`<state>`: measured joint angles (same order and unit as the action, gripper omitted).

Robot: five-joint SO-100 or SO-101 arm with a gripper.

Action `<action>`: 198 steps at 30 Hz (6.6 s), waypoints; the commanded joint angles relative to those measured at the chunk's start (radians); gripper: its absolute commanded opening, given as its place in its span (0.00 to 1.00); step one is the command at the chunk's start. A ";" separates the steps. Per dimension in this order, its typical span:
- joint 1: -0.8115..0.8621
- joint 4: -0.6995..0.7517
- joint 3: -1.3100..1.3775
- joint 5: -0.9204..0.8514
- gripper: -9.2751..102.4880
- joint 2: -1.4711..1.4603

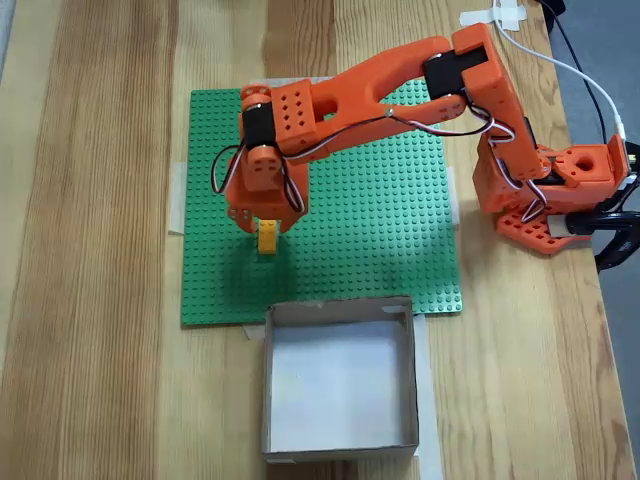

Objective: Pick the yellow lego block and put it in the box.

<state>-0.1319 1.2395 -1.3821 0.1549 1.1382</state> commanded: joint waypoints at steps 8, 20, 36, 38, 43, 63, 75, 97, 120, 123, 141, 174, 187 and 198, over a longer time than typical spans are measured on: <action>-0.023 -0.021 0.037 0.017 0.21 -0.014; -0.025 -0.017 0.035 0.034 0.18 -0.018; -0.005 -0.009 -0.041 0.014 0.10 0.098; -0.002 0.005 -0.046 0.017 0.10 0.121; -0.003 0.025 -0.060 0.021 0.10 0.176; -0.098 0.126 -0.097 -0.011 0.10 0.460; -0.183 0.153 -0.166 0.046 0.10 0.604; -0.451 0.161 -0.106 0.094 0.10 0.660; -0.653 0.201 0.101 0.176 0.11 0.400; -0.655 0.178 0.100 0.164 0.11 0.370; -0.634 0.037 -0.011 0.152 0.11 0.255; -0.684 -0.002 0.072 0.041 0.11 0.031; -0.698 0.021 0.064 0.012 0.22 0.026; -0.649 0.046 0.058 0.000 0.24 0.178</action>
<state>-0.8007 1.2763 -1.3468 0.1626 1.2241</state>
